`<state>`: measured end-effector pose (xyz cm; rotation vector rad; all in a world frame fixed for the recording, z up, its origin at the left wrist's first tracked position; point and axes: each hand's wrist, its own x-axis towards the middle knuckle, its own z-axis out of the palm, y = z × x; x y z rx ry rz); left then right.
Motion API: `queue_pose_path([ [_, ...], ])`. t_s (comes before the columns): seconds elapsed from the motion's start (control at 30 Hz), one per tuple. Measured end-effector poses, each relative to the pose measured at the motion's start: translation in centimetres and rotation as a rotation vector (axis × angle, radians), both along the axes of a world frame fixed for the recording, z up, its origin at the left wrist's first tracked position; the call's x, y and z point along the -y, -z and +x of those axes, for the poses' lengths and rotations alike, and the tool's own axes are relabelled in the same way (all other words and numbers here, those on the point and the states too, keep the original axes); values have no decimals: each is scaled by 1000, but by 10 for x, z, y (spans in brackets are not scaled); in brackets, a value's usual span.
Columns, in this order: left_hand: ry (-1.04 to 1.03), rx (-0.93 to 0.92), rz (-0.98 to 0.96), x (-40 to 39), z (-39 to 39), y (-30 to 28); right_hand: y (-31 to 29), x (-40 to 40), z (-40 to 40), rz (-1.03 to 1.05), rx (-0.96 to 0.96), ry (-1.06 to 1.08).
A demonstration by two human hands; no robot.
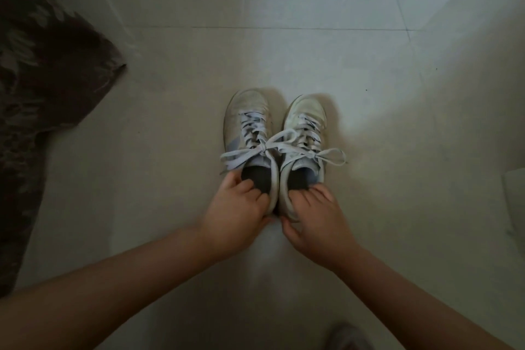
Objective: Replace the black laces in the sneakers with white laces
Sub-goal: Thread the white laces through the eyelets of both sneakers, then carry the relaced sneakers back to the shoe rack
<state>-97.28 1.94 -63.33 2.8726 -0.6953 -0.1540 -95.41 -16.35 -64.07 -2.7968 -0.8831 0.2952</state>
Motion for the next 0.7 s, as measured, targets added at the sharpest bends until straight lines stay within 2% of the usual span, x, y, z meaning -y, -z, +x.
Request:
queue_pose_path([
  [0.23,-255,-46,-84,12,-8,1,-2,-10,2,80,-86,55],
  [0.3,-317,-84,-23,12,-2,-5,-5,-20,6,76,-104,78],
  [0.37,-321,-238,71,11,5,-21,-17,-27,12,42,-117,76],
  [0.4,-329,-363,118,11,9,-33,-27,-29,13,15,-144,79],
  [0.47,-327,-468,108,7,18,-60,-55,-31,14,-11,-168,94],
  [0.57,-296,-524,98,4,27,-119,-112,-35,14,-1,-237,98],
  [0.7,-251,-639,128,9,31,-206,-197,-25,19,5,-438,116],
])
